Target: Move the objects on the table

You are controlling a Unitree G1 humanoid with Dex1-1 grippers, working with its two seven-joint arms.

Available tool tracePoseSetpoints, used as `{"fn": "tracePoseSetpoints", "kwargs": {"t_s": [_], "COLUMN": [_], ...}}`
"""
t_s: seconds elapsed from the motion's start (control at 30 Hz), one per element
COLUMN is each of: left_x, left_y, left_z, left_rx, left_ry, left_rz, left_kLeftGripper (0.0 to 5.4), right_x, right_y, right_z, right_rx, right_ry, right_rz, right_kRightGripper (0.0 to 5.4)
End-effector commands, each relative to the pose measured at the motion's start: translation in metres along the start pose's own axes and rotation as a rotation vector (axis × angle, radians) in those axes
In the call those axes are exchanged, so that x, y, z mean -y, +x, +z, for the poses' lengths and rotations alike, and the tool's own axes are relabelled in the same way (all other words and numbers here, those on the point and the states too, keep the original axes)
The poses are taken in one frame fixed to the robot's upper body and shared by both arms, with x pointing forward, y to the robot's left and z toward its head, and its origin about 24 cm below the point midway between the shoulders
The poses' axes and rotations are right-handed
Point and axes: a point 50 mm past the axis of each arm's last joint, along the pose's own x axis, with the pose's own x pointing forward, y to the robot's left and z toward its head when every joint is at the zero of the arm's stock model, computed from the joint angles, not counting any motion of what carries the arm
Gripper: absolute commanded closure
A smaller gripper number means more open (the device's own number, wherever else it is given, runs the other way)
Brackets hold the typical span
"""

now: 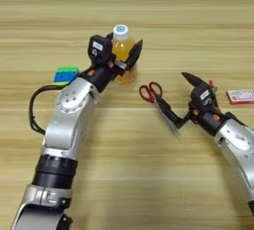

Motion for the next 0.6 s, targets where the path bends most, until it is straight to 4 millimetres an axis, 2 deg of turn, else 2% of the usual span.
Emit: {"fn": "tracePoseSetpoints", "kwargs": {"t_s": [0.03, 0.33, 0.6], "left_x": [0.006, 0.022, 0.036], "left_y": [0.009, 0.014, 0.012], "left_z": [0.004, -0.003, 0.007], "left_rx": [0.018, 0.000, 0.032], "left_ry": [-0.013, -0.039, -0.053], "left_rz": [-0.039, -0.094, -0.152], "left_kLeftGripper": [1.93, 1.93, 1.93], "right_x": [-0.011, -0.019, -0.020], "right_y": [0.005, 0.016, 0.024], "right_z": [0.009, 0.017, 0.014], "right_rx": [0.028, 0.054, 0.052], "right_ry": [-0.012, -0.012, 0.003], "right_rz": [0.040, 0.044, 0.038], "right_kRightGripper": [0.00, 0.00, 0.00]}}
